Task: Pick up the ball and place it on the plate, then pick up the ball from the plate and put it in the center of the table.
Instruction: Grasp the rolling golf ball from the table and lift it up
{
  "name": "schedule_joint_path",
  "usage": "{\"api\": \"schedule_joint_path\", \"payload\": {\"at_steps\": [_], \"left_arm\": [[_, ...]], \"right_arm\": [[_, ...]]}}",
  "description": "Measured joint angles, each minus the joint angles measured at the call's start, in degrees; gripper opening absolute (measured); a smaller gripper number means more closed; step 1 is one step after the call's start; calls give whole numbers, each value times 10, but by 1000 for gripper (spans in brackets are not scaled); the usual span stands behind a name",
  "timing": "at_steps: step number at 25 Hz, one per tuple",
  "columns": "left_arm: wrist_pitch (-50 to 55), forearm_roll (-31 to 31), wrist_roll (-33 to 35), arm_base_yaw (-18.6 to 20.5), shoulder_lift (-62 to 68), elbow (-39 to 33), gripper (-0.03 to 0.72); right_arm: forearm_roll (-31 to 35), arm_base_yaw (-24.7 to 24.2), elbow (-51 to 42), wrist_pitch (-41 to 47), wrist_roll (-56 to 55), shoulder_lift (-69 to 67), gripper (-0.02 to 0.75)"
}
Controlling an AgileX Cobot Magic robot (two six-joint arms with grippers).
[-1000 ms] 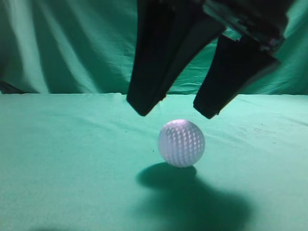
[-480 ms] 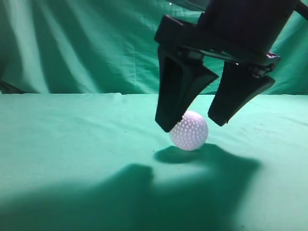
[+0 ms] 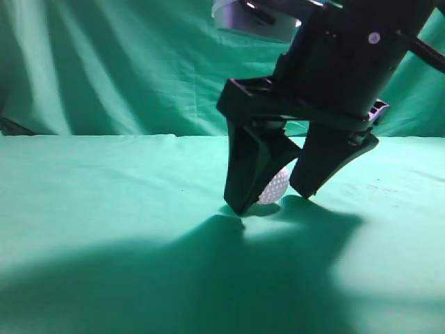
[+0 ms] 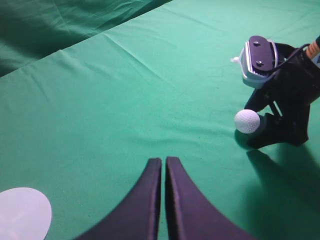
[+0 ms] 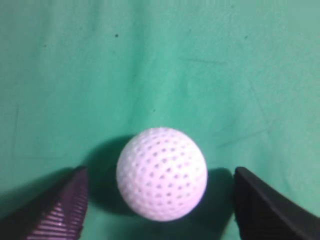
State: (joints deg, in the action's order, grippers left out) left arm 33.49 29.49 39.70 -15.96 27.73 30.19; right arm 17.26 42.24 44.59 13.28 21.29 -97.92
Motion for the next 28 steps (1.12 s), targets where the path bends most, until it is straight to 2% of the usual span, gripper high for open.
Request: {"api": "schedule_joint_path", "payload": {"at_steps": [1,2,13,22,23,26,28], "left_arm": [[0,0,0,0,0,0,0],[0,0,0,0,0,0,0],[0,0,1,0,0,0,0],[0,0,1,0,0,0,0],[0,0,1,0,0,0,0],[0,0,1,0,0,0,0],[0,0,1,0,0,0,0]], "right_arm": [[-1,0,0,-9,0,-4,550],[-1,0,0,-16,0,-7,546],[-1,0,0,-106,0,-17,547],[3,-22,0,-115,-1,-27,547],[3,-22,0,-115,-1,-30,480],[5,-22,0,-115,-1,-33,341],[5,-22,0,-115,-1,-33,339]]}}
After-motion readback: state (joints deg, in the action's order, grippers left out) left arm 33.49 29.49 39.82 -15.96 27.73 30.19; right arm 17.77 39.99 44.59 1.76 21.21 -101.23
